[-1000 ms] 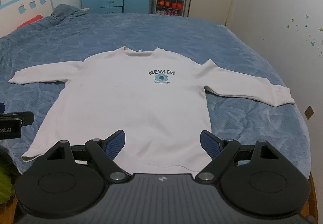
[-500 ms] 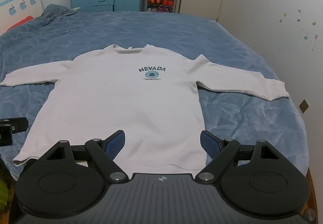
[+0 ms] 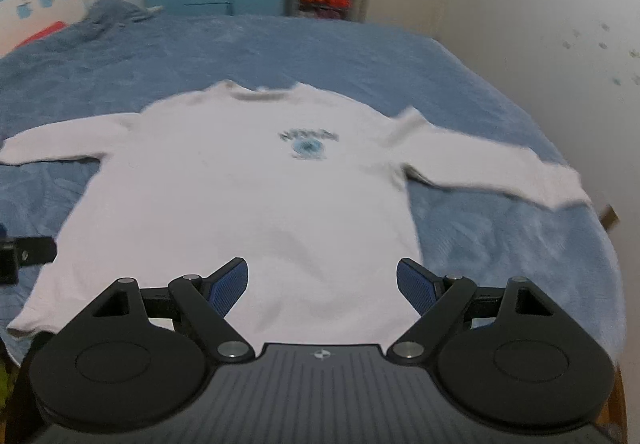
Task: Fold small clothes
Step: 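Reach the left tool to a sleeve cuff and close on it, then lift the cuff with the left tool, fold it across the body, release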
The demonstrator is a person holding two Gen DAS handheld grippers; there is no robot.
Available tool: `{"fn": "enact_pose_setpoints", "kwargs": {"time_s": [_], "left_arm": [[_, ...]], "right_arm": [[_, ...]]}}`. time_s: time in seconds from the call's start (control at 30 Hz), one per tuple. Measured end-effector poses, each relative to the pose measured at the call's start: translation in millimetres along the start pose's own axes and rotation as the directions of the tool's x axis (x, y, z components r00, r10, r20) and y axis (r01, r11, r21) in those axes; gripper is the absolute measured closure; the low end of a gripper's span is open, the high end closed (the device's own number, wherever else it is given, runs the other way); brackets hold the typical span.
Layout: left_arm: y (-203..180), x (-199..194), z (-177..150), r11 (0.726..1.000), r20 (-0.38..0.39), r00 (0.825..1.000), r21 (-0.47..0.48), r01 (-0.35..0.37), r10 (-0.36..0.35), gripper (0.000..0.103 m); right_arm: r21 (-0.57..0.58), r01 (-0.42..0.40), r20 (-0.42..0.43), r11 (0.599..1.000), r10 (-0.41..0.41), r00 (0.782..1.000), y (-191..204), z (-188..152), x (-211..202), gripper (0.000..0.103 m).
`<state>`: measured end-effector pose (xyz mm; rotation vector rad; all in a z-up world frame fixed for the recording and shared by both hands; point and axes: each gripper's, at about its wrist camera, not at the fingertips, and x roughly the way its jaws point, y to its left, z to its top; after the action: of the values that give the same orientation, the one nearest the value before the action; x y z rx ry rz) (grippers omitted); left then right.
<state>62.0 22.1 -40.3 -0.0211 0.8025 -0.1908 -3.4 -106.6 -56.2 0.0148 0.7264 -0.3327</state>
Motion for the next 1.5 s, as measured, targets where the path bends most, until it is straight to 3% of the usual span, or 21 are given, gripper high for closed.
{"fn": "enact_pose_setpoints", "kwargs": {"time_s": [0.1, 0.2, 0.3, 0.37, 0.43, 0.53, 0.63, 0.77, 0.8, 0.9, 0.97, 1.03, 1.07, 1.1, 1.13, 1.17, 1.3, 1.37, 1.5], "left_arm": [[33.3, 22.1, 14.1, 0.996, 0.052, 0.998, -0.083, -0.021, 0.025, 0.023], [90.1, 59.6, 34.8, 0.982, 0.047, 0.999, -0.19, -0.011, 0.02, 0.023], [157.0, 99.4, 57.4, 0.967, 0.068, 0.988, -0.222, -0.123, 0.142, 0.023], [208.0, 126.6, 72.9, 0.939, 0.055, 0.969, -0.267, -0.218, 0.241, 0.023], [262.5, 149.8, 87.8, 0.905, 0.032, 0.966, -0.357, -0.229, 0.257, 0.024], [338.2, 178.0, 107.2, 0.824, 0.011, 0.956, -0.509, -0.248, 0.294, 0.024], [399.9, 205.9, 125.7, 0.774, -0.004, 0.916, -0.534, -0.34, 0.4, 0.024], [478.8, 245.6, 139.9, 0.718, -0.052, 0.893, -0.574, -0.393, 0.447, 0.024], [487.1, 254.5, 136.3, 0.703, -0.08, 0.892, -0.585, -0.404, 0.445, 0.024], [515.9, 277.8, 132.1, 0.681, -0.139, 0.916, -0.629, -0.375, 0.376, 0.027], [517.7, 278.7, 130.2, 0.688, -0.117, 0.915, -0.624, -0.369, 0.385, 0.031], [516.7, 281.3, 134.5, 0.72, -0.108, 0.908, -0.574, -0.39, 0.405, 0.032], [509.3, 282.3, 132.1, 0.731, -0.111, 0.903, -0.551, -0.403, 0.415, 0.049], [511.0, 284.3, 134.2, 0.741, -0.11, 0.903, -0.535, -0.406, 0.416, 0.085], [511.7, 286.5, 135.7, 0.755, -0.11, 0.914, -0.53, -0.386, 0.39, 0.094], [512.6, 287.3, 138.0, 0.766, -0.106, 0.923, -0.527, -0.368, 0.371, 0.095], [486.1, 283.3, 144.5, 0.815, -0.045, 0.885, -0.373, -0.445, 0.463, 0.095], [469.0, 271.6, 152.5, 0.833, 0.026, 0.875, -0.32, -0.452, 0.484, 0.095], [435.6, 251.1, 181.0, 0.867, 0.116, 0.875, -0.243, -0.434, 0.471, 0.096]], "right_arm": [[-0.051, 0.012, 0.019, 0.999, -0.011, 1.0, 3.4, 15.6, 20.6, 0.004], [-0.077, 0.068, 0.029, 0.995, -0.066, 0.997, 2.1, 29.7, 45.3, 0.004], [-0.068, 0.083, 0.032, 0.994, -0.081, 0.996, -3.0, 38.6, 66.8, 0.004], [-0.071, 0.087, 0.037, 0.994, -0.085, 0.996, -4.0, 40.0, 77.5, 0.004], [-0.092, 0.107, 0.052, 0.99, -0.103, 0.993, -1.6, 40.0, 88.0, 0.004], [-0.129, 0.113, 0.056, 0.985, -0.106, 0.993, 1.2, 41.2, 100.1, 0.004], [-0.116, 0.118, 0.042, 0.986, -0.114, 0.993, -0.1, 43.5, 109.5, 0.004], [-0.07, 0.134, -0.001, 0.989, -0.134, 0.991, -5.7, 47.9, 120.0, 0.004], [-0.059, 0.135, -0.005, 0.989, -0.136, 0.991, -6.8, 47.8, 122.0, 0.004], [-0.069, 0.126, 0.002, 0.99, -0.127, 0.992, -4.1, 45.6, 124.4, 0.009], [-0.078, 0.131, -0.017, 0.988, -0.133, 0.991, -1.8, 44.6, 127.7, 0.013], [-0.082, 0.135, -0.027, 0.988, -0.137, 0.99, 0.5, 42.8, 129.0, 0.016], [-0.083, 0.136, -0.028, 0.987, -0.139, 0.99, 1.0, 42.8, 129.3, 0.016], [-0.084, 0.141, -0.028, 0.987, -0.143, 0.989, 1.9, 42.2, 128.7, 0.016], [-0.085, 0.145, -0.029, 0.986, -0.148, 0.989, 2.1, 42.8, 128.5, 0.016], [-0.086, 0.146, -0.031, 0.985, -0.15, 0.988, 2.3, 43.2, 128.7, 0.016], [-0.097, 0.181, -0.031, 0.979, -0.185, 0.982, -3.1, 45.7, 133.8, 0.016], [-0.083, 0.206, -0.034, 0.975, -0.21, 0.977, -10.4, 45.8, 135.3, 0.016], [-0.043, 0.222, -0.037, 0.974, -0.224, 0.974, -29.4, 44.0, 137.4, 0.016]]}}
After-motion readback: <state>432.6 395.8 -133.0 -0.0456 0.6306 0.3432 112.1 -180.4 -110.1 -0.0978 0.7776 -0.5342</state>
